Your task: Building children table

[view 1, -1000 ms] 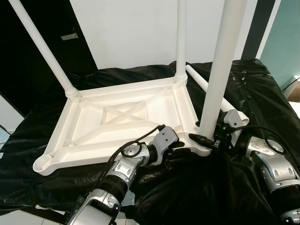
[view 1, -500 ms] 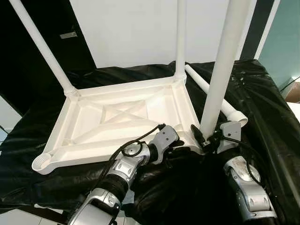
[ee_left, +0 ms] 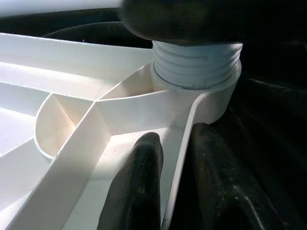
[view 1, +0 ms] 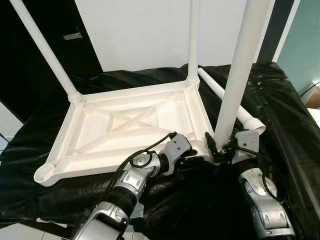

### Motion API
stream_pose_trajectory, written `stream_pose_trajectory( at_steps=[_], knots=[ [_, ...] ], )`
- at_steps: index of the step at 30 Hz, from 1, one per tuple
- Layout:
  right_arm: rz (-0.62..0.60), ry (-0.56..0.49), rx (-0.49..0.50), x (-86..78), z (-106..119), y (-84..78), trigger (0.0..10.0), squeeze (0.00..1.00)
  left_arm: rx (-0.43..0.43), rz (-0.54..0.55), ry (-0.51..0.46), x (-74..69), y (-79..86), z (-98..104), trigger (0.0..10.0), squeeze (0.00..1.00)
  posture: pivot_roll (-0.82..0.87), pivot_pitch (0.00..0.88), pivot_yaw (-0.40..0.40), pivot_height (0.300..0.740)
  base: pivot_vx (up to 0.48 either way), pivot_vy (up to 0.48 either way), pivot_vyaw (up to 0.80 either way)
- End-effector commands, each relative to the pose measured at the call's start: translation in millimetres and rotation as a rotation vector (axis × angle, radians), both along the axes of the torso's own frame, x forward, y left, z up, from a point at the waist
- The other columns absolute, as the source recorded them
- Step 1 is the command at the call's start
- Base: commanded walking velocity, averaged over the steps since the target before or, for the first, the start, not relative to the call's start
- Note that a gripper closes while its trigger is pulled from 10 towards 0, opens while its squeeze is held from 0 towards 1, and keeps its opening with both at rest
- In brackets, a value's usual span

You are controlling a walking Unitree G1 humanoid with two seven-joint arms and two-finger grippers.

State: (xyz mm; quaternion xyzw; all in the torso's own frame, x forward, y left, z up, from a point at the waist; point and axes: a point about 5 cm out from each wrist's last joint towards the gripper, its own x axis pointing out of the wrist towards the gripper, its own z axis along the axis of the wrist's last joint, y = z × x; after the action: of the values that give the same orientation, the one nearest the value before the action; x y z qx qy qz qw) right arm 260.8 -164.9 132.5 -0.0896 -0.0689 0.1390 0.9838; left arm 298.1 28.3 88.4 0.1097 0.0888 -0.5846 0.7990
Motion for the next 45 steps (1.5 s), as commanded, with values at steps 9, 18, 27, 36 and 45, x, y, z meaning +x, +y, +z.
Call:
stream_pose_trajectory(
  at_steps=[9,18,27,36,45],
  knots=[
    [0.301,0.09,-0.078,10.3,9.0,7.3,10.0,0.0,0.085,0.013,0.134,-11.8,14.0,-31.5,10.0,0.0,-0.08,0.0,0.083,0.74,0.0,0.0,0.0],
    [0.569,0.209,-0.162,3.0,2.0,-3.2,0.0,0.0,0.087,0.007,0.137,-12.0,13.7,-32.1,10.0,0.0,-0.09,0.0,0.088,0.74,0.0,0.0,0.0],
    [0.348,0.207,-0.043,-8.7,-26.4,20.0,0.0,0.0,0.082,0.012,0.14,-13.2,13.0,-33.0,10.0,0.0,-0.08,0.0,0.084,0.74,0.0,0.0,0.0],
    [-0.204,-0.029,0.059,1.1,1.0,-11.3,0.0,0.0,0.082,0.017,0.143,-14.1,14.8,-33.8,10.0,0.0,-0.06,0.0,0.086,0.74,0.0,0.0,0.0],
    [-0.209,-0.027,0.048,-3.7,1.7,-10.8,0.0,0.0,0.088,0.005,0.145,-15.1,14.7,-34.5,10.0,0.0,-0.07,0.0,0.089,0.74,0.0,0.0,0.0]
  ],
)
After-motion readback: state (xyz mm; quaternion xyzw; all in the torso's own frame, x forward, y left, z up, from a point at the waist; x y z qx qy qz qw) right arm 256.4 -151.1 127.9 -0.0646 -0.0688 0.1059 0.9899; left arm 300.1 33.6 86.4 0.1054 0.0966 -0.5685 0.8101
